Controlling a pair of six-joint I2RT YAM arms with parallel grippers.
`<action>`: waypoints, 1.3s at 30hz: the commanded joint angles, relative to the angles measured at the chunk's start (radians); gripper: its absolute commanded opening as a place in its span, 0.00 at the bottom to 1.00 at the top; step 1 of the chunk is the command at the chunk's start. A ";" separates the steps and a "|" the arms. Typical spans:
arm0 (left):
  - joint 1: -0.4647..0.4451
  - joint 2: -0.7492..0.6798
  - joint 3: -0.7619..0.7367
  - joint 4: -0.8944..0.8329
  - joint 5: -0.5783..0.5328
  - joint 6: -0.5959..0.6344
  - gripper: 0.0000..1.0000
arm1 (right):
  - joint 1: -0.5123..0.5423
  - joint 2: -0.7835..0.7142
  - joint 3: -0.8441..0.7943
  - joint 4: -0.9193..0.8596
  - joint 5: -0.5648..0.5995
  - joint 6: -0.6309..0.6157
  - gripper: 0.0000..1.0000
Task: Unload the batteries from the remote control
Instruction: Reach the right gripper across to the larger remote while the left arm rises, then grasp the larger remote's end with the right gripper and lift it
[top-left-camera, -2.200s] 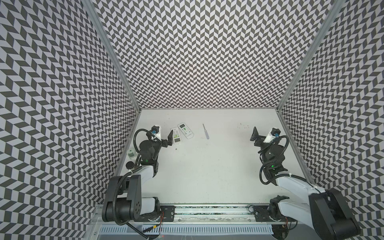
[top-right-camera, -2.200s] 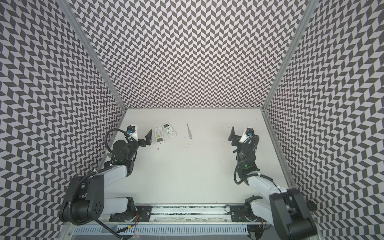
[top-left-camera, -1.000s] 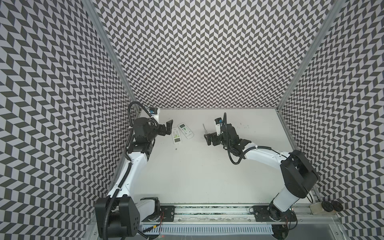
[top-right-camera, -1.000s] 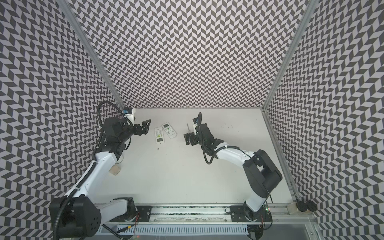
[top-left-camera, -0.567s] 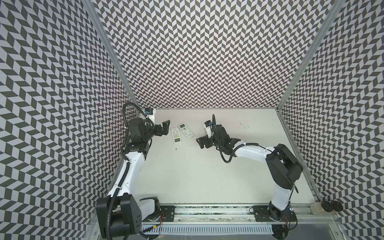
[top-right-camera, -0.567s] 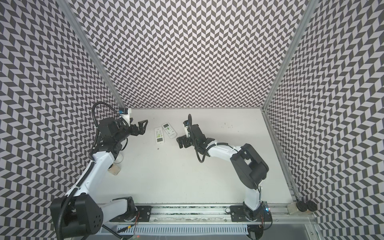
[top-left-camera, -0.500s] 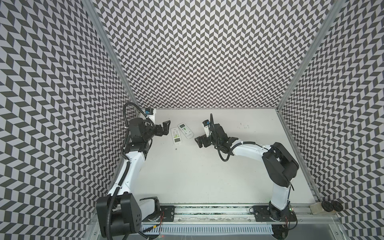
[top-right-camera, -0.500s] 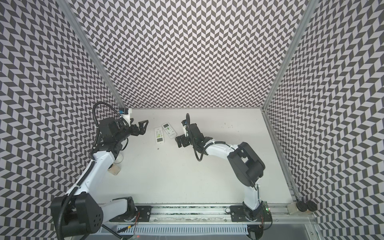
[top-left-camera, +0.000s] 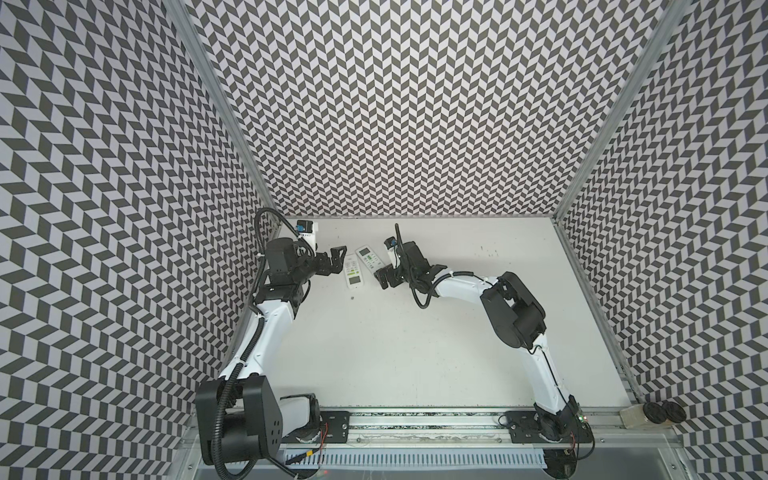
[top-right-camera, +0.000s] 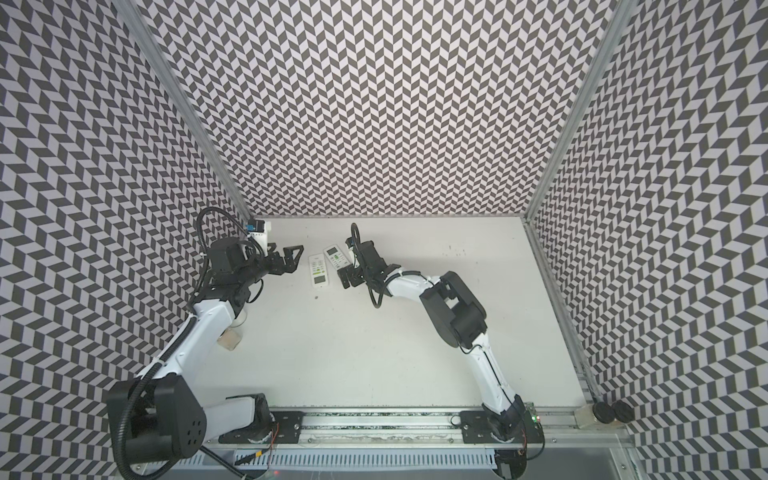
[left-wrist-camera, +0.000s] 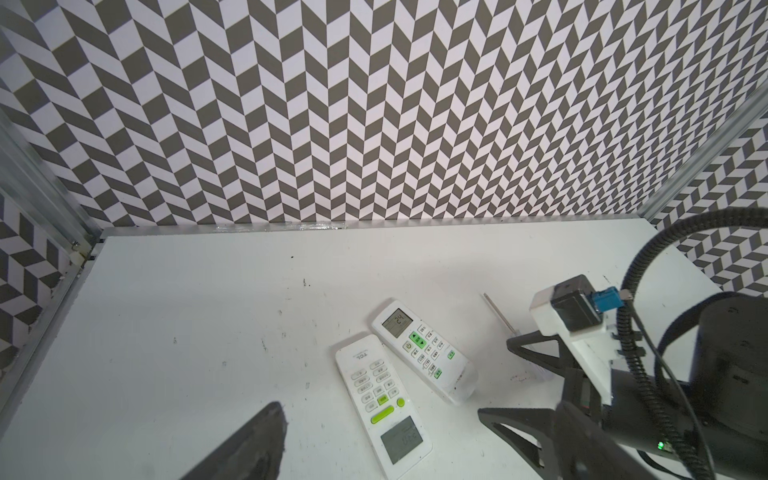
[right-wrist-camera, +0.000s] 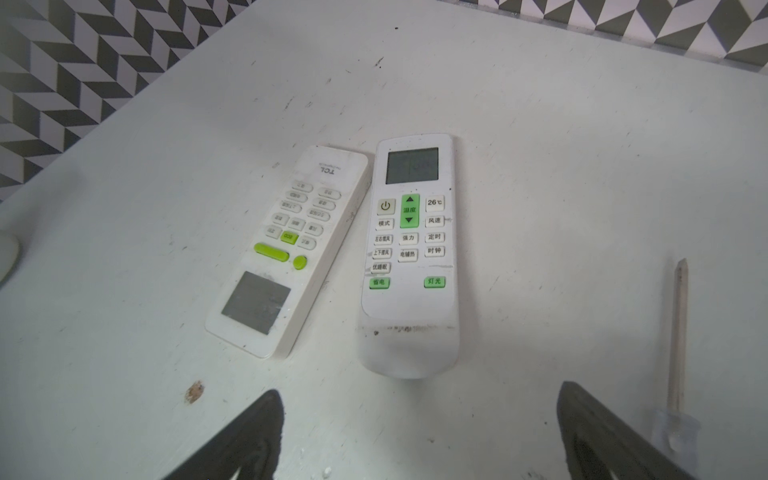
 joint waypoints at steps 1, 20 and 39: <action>-0.018 0.007 0.007 -0.001 -0.027 -0.001 1.00 | 0.007 0.043 0.036 0.047 -0.008 -0.015 0.97; -0.034 -0.007 -0.020 0.027 -0.002 -0.040 1.00 | 0.038 0.296 0.326 -0.104 0.020 -0.049 0.81; -0.034 0.028 0.070 -0.041 -0.106 0.059 1.00 | 0.019 0.099 0.129 0.048 0.050 -0.073 0.47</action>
